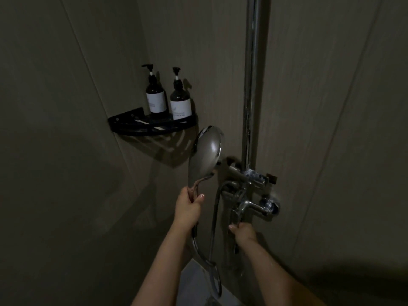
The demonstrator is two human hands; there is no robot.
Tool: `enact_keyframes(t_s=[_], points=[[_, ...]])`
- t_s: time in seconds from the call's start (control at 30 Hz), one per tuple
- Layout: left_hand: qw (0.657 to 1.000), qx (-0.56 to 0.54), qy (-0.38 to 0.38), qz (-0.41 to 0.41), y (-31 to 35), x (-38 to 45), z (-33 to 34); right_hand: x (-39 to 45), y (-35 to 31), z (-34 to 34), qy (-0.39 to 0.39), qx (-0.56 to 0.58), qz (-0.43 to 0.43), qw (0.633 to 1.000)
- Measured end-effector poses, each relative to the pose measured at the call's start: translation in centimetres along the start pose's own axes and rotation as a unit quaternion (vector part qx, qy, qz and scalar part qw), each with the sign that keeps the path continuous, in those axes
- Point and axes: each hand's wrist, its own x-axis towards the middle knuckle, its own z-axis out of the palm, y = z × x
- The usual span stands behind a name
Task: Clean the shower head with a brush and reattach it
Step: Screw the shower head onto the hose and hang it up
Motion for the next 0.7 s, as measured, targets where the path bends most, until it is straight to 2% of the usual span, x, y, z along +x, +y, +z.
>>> enact_keyframes(t_s=[0.2,0.5,0.7], points=[[1.0,-0.006,-0.021,0.009,0.14,-0.32,0.04,-0.1,-0.02,0.02,-0.006,-0.012,-0.005,1.0],[1.0,0.005,-0.002,0.026,0.49,-0.05,0.41,-0.29,-0.21,-0.09,-0.002,0.006,0.0,1.0],[1.0,-0.003,-0.005,0.009,0.36,-0.2,0.18,-0.29,-0.24,0.01,-0.002,0.005,0.012,1.0]])
